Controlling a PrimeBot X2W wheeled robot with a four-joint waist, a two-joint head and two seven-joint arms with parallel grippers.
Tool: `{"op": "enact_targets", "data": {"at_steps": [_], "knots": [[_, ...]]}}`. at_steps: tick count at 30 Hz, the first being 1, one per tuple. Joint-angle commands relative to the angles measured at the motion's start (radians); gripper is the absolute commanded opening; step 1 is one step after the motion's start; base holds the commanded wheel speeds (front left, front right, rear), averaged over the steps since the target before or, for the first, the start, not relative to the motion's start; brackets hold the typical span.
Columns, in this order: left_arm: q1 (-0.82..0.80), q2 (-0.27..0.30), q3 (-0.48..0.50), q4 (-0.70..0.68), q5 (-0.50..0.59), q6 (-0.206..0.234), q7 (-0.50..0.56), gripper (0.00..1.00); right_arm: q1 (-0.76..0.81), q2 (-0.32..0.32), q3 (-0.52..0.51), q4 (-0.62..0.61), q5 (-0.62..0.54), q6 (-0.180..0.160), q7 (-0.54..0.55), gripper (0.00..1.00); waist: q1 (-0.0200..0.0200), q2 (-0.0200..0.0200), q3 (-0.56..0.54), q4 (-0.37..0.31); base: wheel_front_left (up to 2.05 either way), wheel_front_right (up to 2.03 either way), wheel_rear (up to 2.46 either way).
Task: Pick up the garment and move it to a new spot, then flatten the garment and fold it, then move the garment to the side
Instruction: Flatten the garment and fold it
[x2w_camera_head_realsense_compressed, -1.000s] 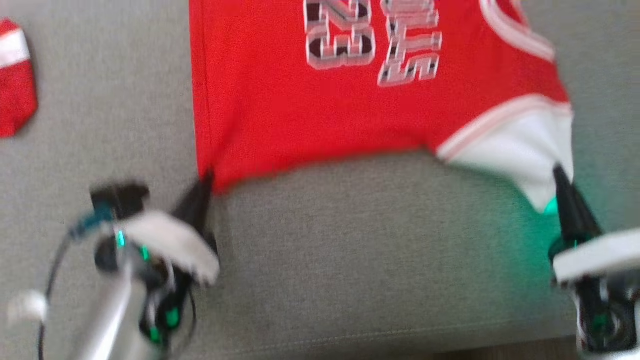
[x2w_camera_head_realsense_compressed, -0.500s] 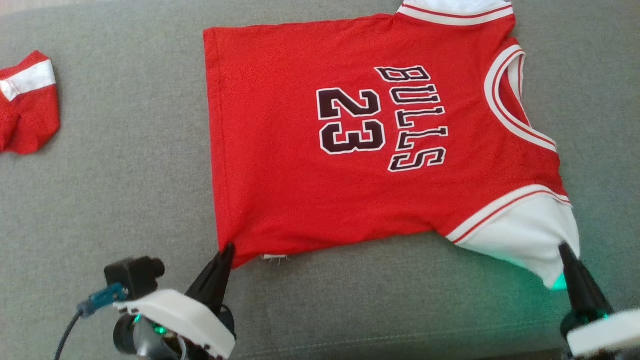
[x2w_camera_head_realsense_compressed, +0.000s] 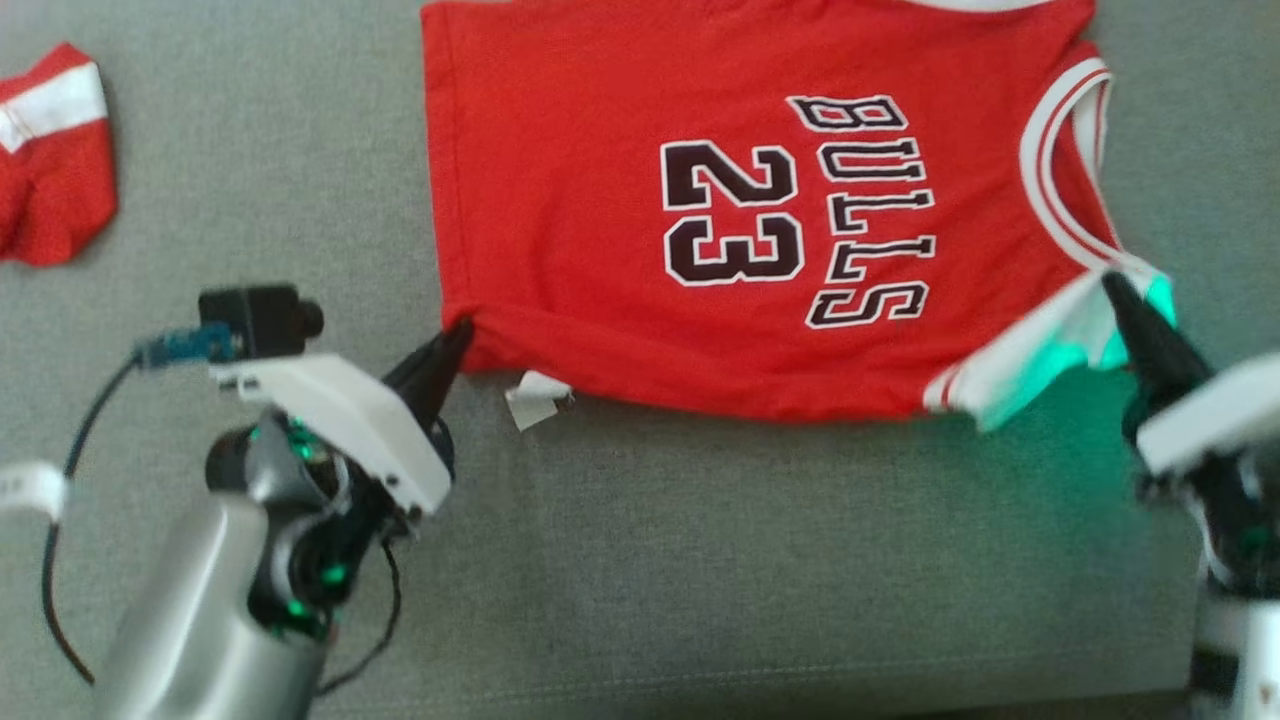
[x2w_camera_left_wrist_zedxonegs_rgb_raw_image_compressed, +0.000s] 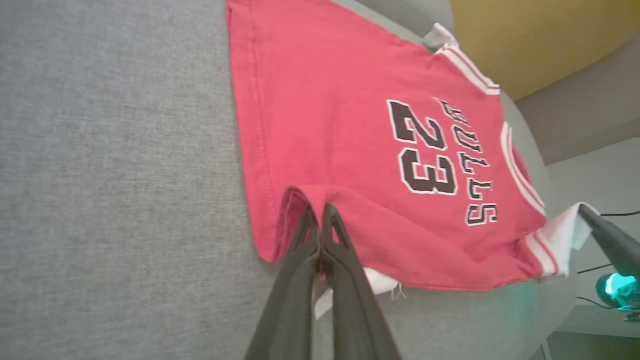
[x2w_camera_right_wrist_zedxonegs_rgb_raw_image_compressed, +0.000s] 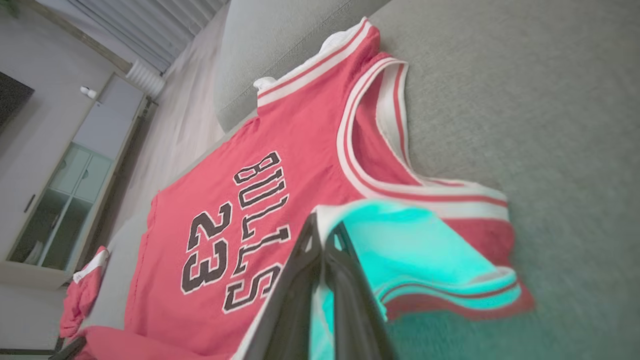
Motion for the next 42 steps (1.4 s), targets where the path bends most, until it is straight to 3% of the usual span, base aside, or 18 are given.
{"op": "enact_targets", "data": {"at_steps": [1, 8, 9, 10, 11, 13, 14, 16, 17, 24, 31, 42], "knots": [[-0.059, 0.032, 0.036, -0.013, -0.001, 0.001, 0.018, 0.00, -0.061, -0.010, 0.007, -0.017, -0.016, -0.001, 0.026, 0.00, 0.0001, 0.0000, 0.020, 0.006, 0.00, 0.00, 0.00], [-0.222, 0.047, 0.026, 0.120, 0.006, 0.001, 0.092, 0.00, -0.311, -0.010, -0.009, 0.128, -0.140, -0.001, 0.137, 0.00, 0.0001, 0.0000, 0.082, 0.018, 0.00, 0.00, 0.00], [-0.235, 0.046, 0.025, 0.138, 0.008, 0.003, 0.095, 0.00, -0.328, -0.010, -0.007, 0.145, -0.156, -0.001, 0.142, 0.16, 0.0001, 0.0000, 0.085, 0.019, 0.00, 0.00, 0.00], [-0.246, 0.043, 0.023, 0.155, 0.006, 0.003, 0.101, 0.00, -0.344, -0.010, -0.008, 0.162, -0.166, -0.001, 0.144, 0.45, 0.0001, 0.0000, 0.088, 0.020, 0.00, 0.00, 0.00], [-0.255, 0.044, 0.018, 0.170, 0.006, 0.000, 0.108, 0.00, -0.359, -0.010, -0.010, 0.176, -0.174, -0.001, 0.142, 0.66, 0.0001, 0.0000, 0.091, 0.021, 0.00, 0.00, 0.00], [-0.272, 0.042, 0.025, 0.194, 0.007, 0.006, 0.102, 0.00, -0.385, -0.010, -0.021, 0.201, -0.205, -0.001, 0.118, 1.00, 0.0001, 0.0000, 0.095, 0.021, 0.00, 0.00, 0.00], [-0.280, 0.038, 0.031, 0.204, 0.005, 0.009, 0.096, 0.08, -0.395, -0.010, -0.026, 0.212, -0.218, -0.001, 0.108, 1.00, 0.0001, 0.0000, 0.096, 0.022, 0.00, 0.00, 0.00], [-0.292, 0.032, 0.041, 0.214, -0.002, 0.009, 0.082, 0.57, -0.408, -0.010, -0.038, 0.227, -0.232, -0.001, 0.091, 1.00, 0.0001, 0.0000, 0.097, 0.022, 0.00, 0.00, 0.00], [-0.295, 0.030, 0.048, 0.213, -0.004, 0.008, 0.070, 1.00, -0.411, -0.010, -0.044, 0.228, -0.242, -0.001, 0.080, 1.00, 0.0001, 0.0000, 0.095, 0.021, 0.00, 0.00, 0.00], [-0.259, 0.046, 0.084, 0.141, -0.011, 0.010, 0.021, 1.00, -0.351, -0.025, -0.012, 0.107, -0.308, -0.001, 0.053, 1.00, 0.0001, 0.0000, 0.102, 0.008, 0.00, 0.00, 0.00], [-0.126, 0.095, 0.063, 0.042, 0.014, 0.007, 0.024, 1.00, -0.188, -0.110, 0.078, -0.048, -0.345, -0.001, 0.070, 1.00, 0.0001, 0.0000, 0.105, -0.003, 0.00, 0.00, 0.00], [-0.078, 0.108, 0.019, 0.024, 0.037, 0.008, 0.043, 1.00, -0.079, -0.166, 0.084, -0.070, -0.379, -0.001, 0.115, 1.00, 0.0001, 0.0000, 0.134, 0.004, 0.00, 0.00, 0.00]]}}
